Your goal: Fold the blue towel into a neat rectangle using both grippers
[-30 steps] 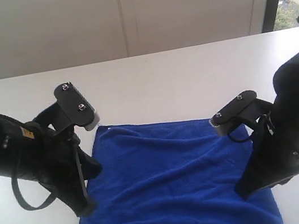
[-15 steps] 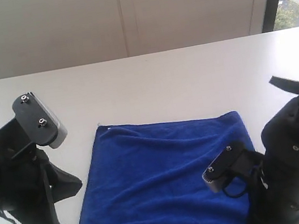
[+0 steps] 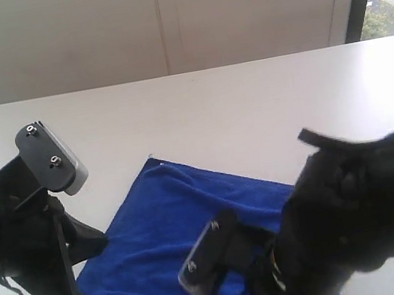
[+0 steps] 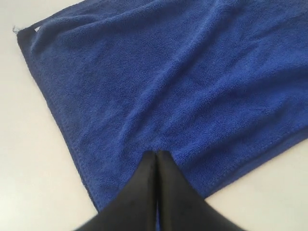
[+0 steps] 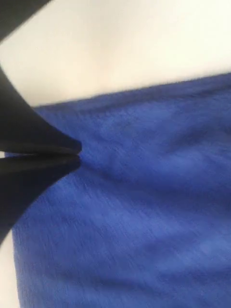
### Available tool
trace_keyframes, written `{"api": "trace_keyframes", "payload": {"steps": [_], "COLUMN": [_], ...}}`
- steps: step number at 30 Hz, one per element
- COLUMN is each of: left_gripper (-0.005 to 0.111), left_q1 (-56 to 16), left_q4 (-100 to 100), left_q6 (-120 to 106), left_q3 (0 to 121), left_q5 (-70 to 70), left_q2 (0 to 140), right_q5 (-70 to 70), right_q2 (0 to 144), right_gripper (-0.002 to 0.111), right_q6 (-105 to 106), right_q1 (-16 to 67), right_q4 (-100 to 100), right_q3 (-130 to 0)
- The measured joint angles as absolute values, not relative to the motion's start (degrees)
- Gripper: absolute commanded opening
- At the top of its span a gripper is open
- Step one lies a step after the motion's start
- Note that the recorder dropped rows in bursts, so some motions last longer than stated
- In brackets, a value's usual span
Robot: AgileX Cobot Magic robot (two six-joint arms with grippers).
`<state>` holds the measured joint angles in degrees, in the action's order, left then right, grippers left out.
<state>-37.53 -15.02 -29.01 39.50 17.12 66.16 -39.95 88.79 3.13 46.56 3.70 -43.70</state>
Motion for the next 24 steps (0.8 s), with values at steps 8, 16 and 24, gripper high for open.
{"api": "trace_keyframes", "payload": {"steps": [8, 16, 24], "left_gripper": [0.0, 0.0, 0.0], "left_q1": [-37.5, -37.5, -37.5], "left_q4": [-15.2, -15.4, -15.4], "left_q6": [-25.8, -24.5, -24.5], "left_q3": [32.8, 30.6, 29.0], "left_q5": [9.8, 7.4, 5.4], "left_q2": [69.9, 70.5, 70.5], "right_q5": [-34.2, -40.3, -44.7], "right_q2": [95.4, 114.7, 128.3], "right_gripper": [0.0, 0.0, 0.0], "right_q6": [18.1, 45.3, 47.3], "right_q1": [26.1, 22.5, 22.3], "right_q4": [3.3, 22.9, 21.9], "right_q3": [-65.7, -82.6, -94.5]}}
